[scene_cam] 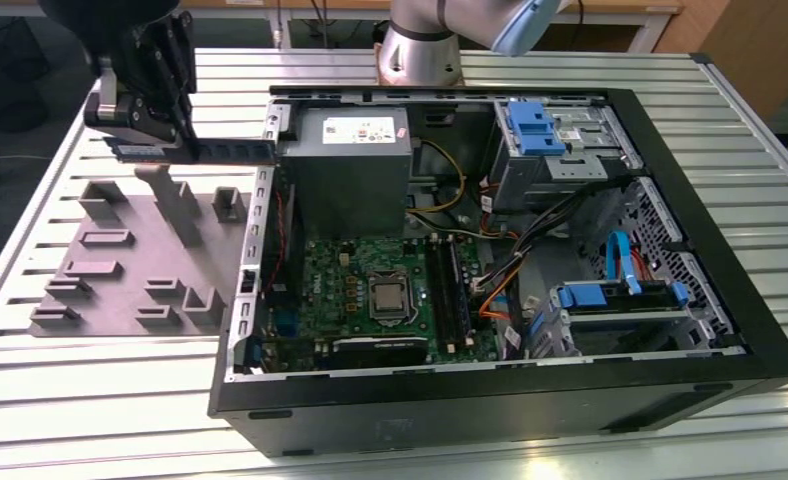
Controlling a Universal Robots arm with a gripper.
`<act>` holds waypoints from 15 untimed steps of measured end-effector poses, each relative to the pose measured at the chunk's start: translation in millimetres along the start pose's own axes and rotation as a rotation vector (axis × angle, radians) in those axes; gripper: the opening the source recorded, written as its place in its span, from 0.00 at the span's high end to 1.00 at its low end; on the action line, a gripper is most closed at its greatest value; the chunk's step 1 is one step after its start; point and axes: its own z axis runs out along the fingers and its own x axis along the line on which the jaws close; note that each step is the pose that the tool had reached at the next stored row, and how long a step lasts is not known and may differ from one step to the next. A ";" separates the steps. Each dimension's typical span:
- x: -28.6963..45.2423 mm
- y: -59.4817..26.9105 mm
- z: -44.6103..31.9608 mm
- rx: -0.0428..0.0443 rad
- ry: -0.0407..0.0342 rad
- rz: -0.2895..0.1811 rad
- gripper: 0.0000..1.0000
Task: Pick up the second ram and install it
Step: 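Pick up the second ram and move it above second insertion slot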
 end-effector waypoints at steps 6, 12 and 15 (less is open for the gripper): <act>-0.1 -1.1 -0.1 -0.0001 0.0001 0.000 0.86; -0.4 -4.9 -0.2 -0.0001 0.0001 0.000 0.86; -0.7 -9.1 -0.3 -0.0001 0.0001 0.000 0.86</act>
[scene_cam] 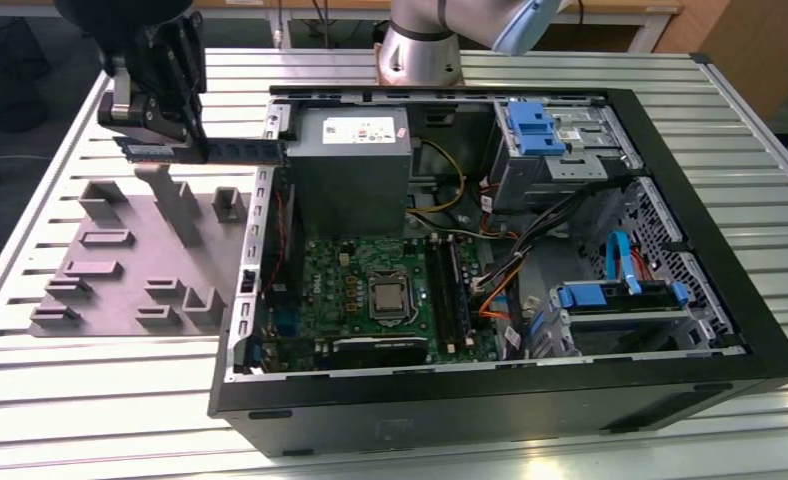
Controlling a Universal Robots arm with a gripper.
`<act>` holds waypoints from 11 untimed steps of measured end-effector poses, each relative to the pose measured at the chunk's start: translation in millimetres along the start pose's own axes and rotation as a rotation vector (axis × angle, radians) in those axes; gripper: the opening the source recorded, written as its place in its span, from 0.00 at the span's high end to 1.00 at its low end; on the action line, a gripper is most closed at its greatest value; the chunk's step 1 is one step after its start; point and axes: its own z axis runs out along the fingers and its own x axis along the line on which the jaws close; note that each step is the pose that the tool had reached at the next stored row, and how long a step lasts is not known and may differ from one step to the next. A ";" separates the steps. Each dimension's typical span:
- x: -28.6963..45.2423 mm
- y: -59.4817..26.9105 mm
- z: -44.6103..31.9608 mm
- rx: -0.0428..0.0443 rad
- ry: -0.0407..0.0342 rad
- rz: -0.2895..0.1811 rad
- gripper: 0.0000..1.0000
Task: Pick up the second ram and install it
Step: 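Pick up the second ram and move it above second insertion slot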
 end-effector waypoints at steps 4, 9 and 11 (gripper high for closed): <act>-0.4 -4.6 -0.1 0.0000 0.0000 0.000 0.86; -0.7 -9.1 -0.2 0.0000 0.0000 0.000 0.86; -0.8 -10.5 -0.2 0.0001 0.0000 0.000 0.86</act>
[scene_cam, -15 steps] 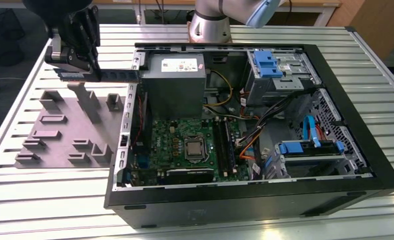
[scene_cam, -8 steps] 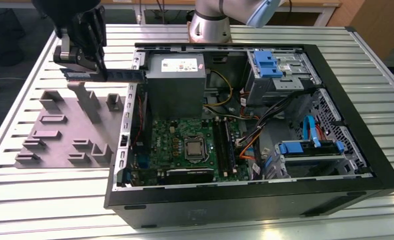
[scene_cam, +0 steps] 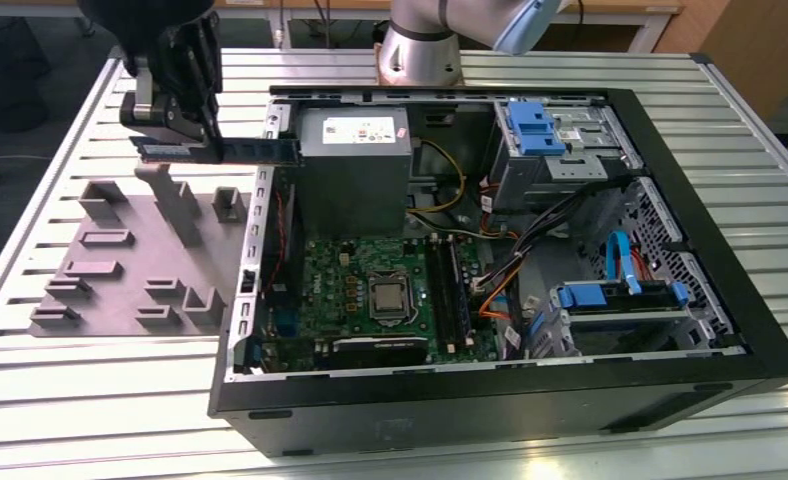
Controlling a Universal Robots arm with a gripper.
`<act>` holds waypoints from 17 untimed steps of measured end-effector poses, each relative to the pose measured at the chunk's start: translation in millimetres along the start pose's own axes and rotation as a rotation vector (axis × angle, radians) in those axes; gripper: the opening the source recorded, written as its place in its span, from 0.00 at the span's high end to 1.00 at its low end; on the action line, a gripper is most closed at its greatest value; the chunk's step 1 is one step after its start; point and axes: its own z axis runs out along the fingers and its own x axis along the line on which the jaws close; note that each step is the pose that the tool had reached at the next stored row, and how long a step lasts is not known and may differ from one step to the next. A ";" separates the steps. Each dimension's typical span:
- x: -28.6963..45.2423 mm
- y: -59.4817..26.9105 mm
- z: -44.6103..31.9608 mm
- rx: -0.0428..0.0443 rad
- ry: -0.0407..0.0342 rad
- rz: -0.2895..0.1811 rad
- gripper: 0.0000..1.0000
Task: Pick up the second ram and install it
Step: 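Pick up the second ram and move it above second insertion slot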
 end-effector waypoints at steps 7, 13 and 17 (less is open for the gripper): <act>-0.5 -6.2 -0.1 0.0000 0.0000 0.000 0.86; -1.0 -12.8 -0.3 -0.0001 0.0000 0.000 0.86; -1.3 -16.7 -0.4 -0.0001 0.0000 0.000 0.86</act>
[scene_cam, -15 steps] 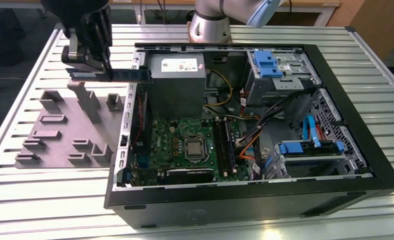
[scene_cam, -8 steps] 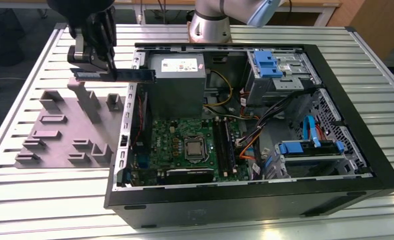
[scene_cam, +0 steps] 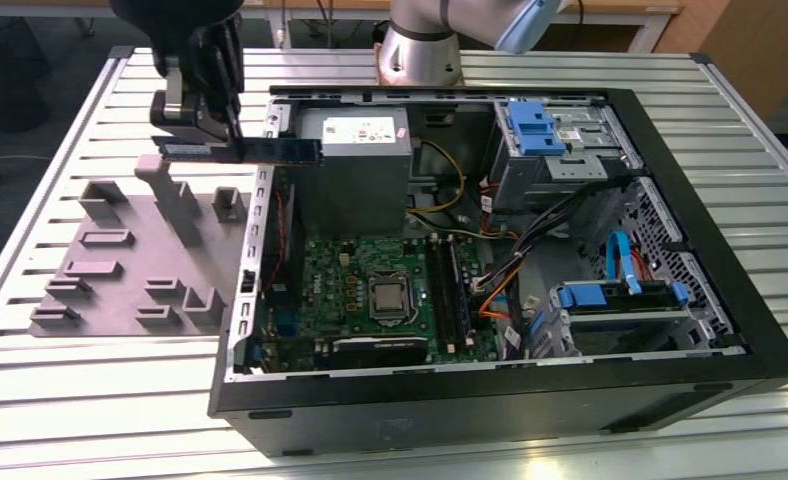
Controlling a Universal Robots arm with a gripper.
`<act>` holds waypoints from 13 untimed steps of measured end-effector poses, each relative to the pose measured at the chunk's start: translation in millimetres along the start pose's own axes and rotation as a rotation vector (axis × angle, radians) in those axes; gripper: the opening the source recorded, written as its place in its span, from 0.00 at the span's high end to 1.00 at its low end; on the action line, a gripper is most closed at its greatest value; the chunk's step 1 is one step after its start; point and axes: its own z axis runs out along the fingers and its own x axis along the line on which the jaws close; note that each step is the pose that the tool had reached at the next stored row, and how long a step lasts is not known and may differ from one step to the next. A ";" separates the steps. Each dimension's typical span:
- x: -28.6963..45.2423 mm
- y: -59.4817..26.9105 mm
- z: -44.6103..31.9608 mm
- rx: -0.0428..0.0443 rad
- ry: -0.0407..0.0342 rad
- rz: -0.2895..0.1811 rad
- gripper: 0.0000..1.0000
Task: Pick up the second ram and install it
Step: 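Pick up the second ram and move it above second insertion slot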
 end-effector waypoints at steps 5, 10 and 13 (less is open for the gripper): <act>-0.4 -5.4 -0.1 0.0000 0.0000 0.000 0.86; -0.9 -11.7 -0.2 0.0000 0.0000 0.000 0.86; -1.2 -15.1 -0.2 0.0001 -0.0001 0.000 0.86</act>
